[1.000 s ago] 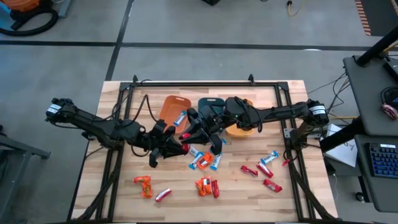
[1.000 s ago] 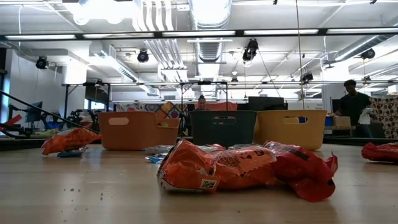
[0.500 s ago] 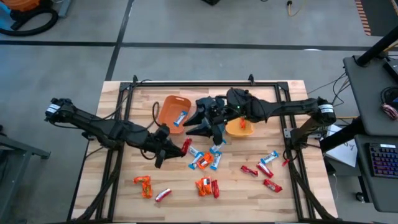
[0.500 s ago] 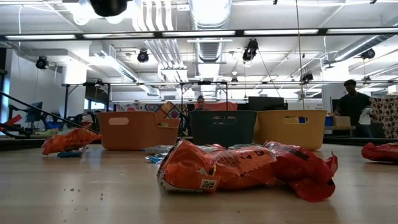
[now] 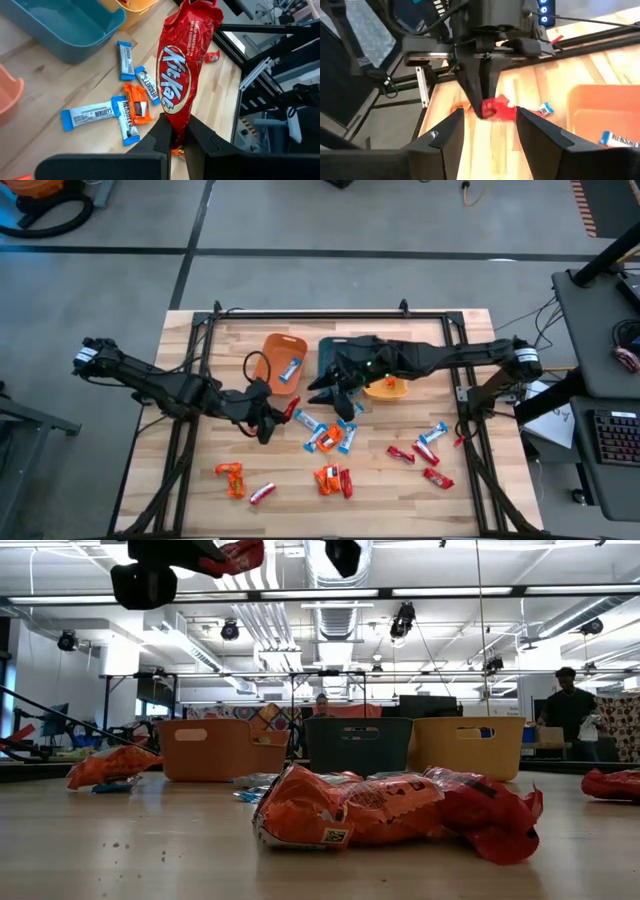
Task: Sort candy
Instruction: Put the red chocolate bar into the blue bin
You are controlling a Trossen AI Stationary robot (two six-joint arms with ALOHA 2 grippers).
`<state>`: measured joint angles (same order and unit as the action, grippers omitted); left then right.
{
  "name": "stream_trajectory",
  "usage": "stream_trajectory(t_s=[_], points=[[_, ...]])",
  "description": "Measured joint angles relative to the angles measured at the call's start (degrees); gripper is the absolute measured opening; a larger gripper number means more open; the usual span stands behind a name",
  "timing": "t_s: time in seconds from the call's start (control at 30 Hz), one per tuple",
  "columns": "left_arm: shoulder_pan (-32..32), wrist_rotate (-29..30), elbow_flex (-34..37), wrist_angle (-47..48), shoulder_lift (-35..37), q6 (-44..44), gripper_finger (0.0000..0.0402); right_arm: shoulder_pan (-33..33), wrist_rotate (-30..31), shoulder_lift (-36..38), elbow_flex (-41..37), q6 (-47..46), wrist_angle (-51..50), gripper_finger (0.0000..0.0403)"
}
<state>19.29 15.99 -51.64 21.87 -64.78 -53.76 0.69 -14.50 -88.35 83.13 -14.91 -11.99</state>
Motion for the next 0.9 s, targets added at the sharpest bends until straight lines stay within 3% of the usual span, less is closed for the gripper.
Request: stream_trajectory(t_s=[0.6,0.9], points=[[0.00,0.20,0.00,-1.32,-0.19,0.16,0.0007,0.09,1.19,-4.88,0.02,2.11,5.19,0.0166],[-0.33,4.59,0.00,-2.15,-0.33,1.21,0.0007,0.09,1.16,-4.88,0.02,2.11,5.32,0.0166]])
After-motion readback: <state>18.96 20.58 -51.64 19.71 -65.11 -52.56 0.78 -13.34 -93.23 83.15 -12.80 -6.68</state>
